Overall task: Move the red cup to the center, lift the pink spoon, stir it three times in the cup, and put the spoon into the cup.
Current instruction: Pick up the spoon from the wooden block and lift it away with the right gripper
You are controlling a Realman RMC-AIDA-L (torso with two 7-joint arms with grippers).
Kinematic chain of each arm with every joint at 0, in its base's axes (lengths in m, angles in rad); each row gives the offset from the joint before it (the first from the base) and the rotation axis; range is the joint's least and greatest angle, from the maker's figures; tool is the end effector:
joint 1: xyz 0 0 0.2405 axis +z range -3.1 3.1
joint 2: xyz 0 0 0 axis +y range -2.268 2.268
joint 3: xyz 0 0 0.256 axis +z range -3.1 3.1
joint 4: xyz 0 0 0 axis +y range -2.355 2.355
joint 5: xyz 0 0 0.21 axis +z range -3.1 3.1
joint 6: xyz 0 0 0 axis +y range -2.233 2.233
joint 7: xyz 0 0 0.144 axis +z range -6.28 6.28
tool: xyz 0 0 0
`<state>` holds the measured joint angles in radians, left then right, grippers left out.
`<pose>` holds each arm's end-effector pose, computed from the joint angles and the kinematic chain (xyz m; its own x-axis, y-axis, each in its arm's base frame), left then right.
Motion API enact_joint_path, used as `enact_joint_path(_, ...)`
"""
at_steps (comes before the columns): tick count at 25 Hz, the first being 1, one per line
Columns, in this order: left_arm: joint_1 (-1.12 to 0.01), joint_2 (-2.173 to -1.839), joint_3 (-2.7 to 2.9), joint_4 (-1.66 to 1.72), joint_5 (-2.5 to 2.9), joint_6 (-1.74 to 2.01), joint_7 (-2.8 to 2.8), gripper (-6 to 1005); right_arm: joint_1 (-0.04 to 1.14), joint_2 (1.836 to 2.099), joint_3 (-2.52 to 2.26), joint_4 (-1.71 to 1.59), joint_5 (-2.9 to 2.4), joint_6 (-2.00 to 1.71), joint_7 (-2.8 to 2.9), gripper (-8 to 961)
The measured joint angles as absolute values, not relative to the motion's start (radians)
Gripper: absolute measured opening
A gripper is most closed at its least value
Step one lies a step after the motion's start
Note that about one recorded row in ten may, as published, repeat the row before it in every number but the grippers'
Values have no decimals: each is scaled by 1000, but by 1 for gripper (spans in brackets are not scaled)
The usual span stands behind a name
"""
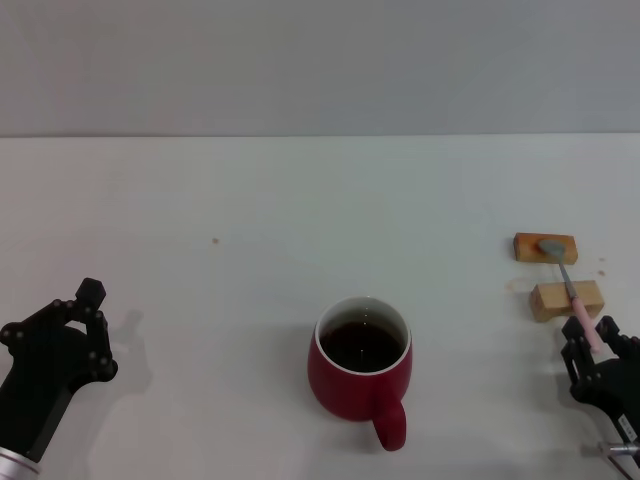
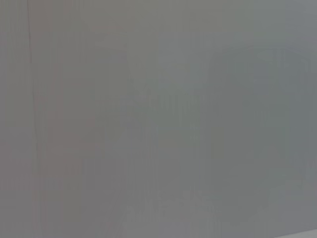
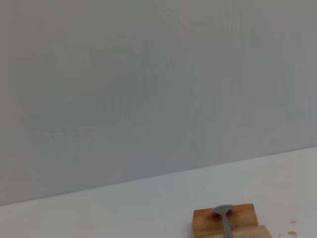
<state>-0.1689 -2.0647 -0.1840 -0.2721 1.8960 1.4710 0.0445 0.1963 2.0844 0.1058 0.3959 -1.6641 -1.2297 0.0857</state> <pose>-0.3371 0.2123 -0.0460 0.7586 -0.0858 0.6458 0.6098 -0.2553 -0.7503 0.3431 0.2172 -0.0838 0.5649 -0.1878 -0.8035 -0.8252 -0.1338 -0.5488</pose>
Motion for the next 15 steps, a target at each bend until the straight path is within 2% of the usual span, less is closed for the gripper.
enact_joint_path(2,-169,-2065,-184,-272,1896,1471,44,1,196,2084,106,397,-1665,-1225,86,379)
enact_joint_path(15,-164,-2065,-185,-271,1896,1474,44,1,184,2089,115,405,-1662,-1233,79,204)
